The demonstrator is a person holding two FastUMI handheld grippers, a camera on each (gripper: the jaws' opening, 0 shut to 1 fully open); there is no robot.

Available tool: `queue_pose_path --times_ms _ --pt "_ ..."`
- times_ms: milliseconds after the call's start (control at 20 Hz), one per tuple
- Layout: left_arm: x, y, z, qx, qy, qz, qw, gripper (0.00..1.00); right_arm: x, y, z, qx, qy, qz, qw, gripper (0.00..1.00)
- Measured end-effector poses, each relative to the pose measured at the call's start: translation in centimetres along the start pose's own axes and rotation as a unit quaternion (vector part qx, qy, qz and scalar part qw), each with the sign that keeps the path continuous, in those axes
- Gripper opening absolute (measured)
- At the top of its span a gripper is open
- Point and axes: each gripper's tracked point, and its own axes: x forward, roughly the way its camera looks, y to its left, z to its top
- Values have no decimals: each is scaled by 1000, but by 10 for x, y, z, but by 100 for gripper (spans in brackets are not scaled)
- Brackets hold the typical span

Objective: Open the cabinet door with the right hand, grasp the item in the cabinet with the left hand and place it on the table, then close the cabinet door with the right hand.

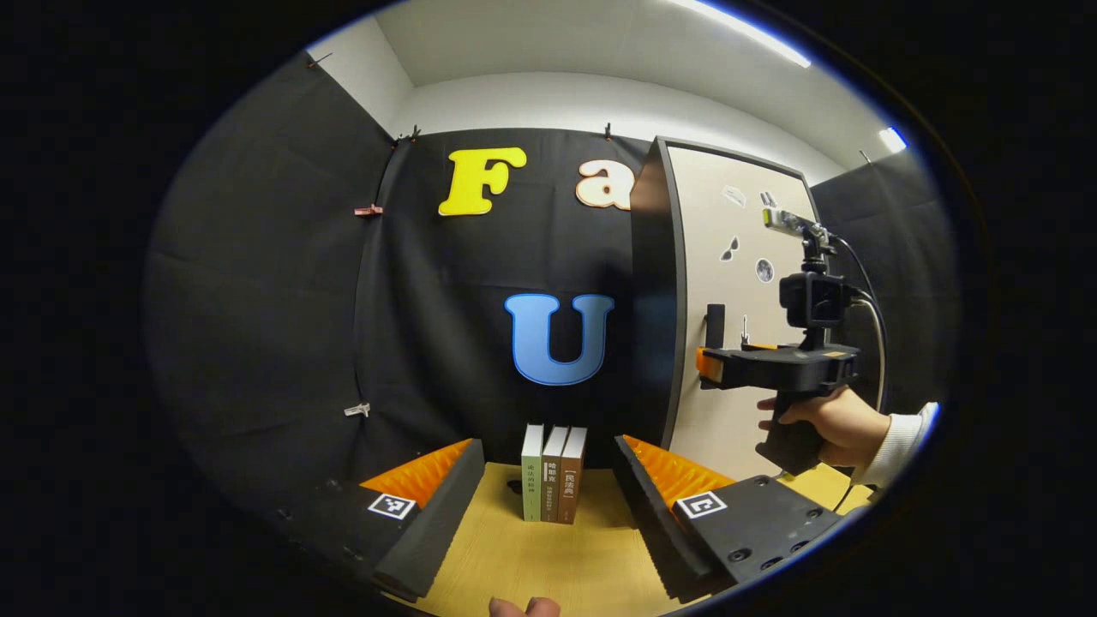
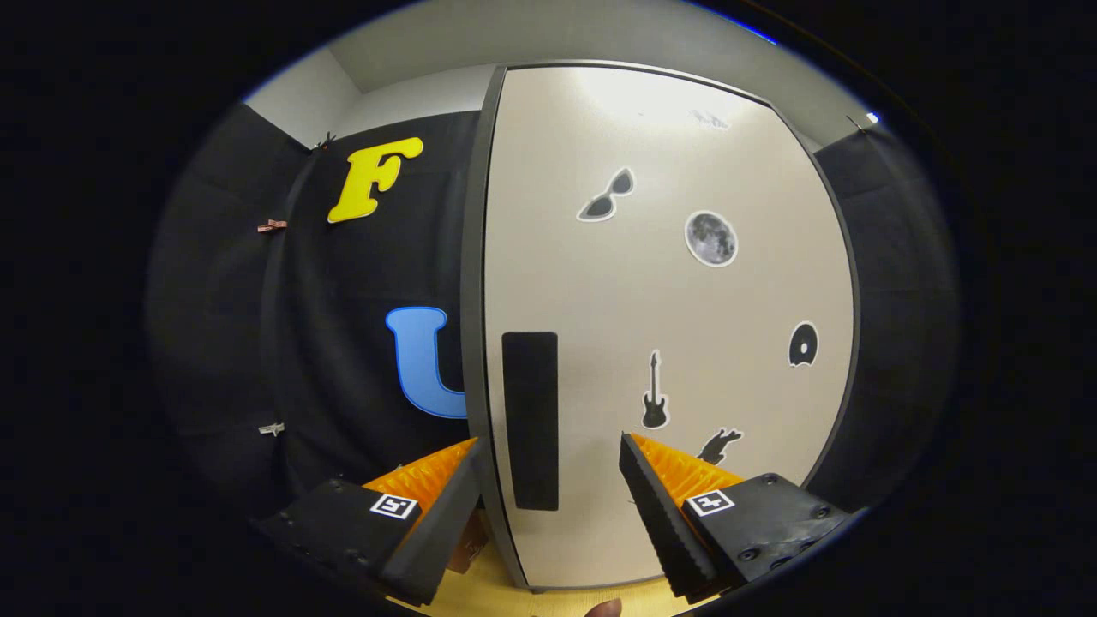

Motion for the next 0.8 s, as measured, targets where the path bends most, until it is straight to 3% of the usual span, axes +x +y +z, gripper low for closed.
queue_pose_path --times_ms 150,300,350,400,450,600,800 --pt "-2 7 -5 4 7 6 1000 95 17 3 4 -16 -11 -10 1000 96" --pt "-7 12 -6 -2 9 9 1000 95 24 8 6 -12 -11 -5 1000 61" --pt "-9 14 -6 -4 10 12 1000 95 15 10 5 -7 -4 -2 1000 59" --pt "-10 16 -5 -3 10 14 1000 95 21 11 6 -5 -9 -1 1000 35" --pt "-11 17 -5 -3 11 14 1000 95 26 11 1 -4 1 3 1000 35" --pt "-14 16 -3 -6 9 13 1000 95 20 9 3 5 13 23 1000 18" --pt "-20 15 4 -2 2 11 1000 95 7 9 4 7 25 36 999 17"
